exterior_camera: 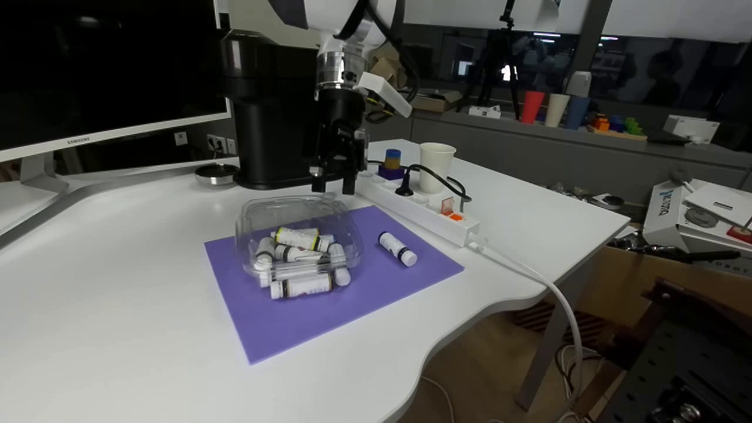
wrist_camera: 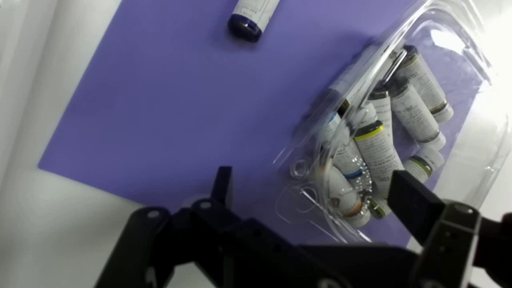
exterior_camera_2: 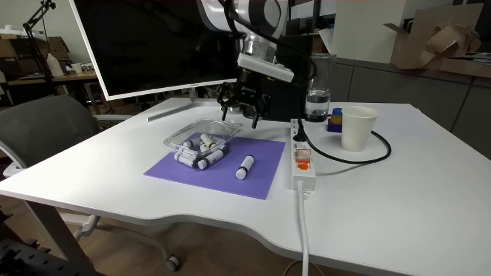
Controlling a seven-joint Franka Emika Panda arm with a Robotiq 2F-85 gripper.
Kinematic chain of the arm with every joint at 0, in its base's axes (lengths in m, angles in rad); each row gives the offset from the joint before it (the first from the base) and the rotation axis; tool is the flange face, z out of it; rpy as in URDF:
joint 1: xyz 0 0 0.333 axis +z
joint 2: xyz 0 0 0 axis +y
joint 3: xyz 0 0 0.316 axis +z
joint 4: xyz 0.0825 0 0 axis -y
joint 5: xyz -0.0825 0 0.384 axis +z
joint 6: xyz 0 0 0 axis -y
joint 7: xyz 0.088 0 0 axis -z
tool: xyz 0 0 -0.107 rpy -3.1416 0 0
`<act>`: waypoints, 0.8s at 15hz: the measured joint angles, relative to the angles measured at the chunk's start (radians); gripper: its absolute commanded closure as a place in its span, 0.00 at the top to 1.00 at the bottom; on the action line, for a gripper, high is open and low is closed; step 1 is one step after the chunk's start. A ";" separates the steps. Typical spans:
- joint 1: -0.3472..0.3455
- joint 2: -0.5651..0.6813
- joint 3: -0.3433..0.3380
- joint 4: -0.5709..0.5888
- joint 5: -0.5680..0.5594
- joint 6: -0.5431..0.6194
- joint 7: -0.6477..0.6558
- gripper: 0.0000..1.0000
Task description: Open the lid of the clear container
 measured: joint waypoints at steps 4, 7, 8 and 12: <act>-0.006 0.058 0.025 0.078 0.001 -0.071 -0.015 1.00; -0.012 0.078 0.044 0.116 0.002 -0.133 -0.039 1.00; -0.013 0.079 0.050 0.123 0.002 -0.150 -0.048 1.00; -0.014 0.079 0.068 0.145 0.004 -0.212 -0.084 1.00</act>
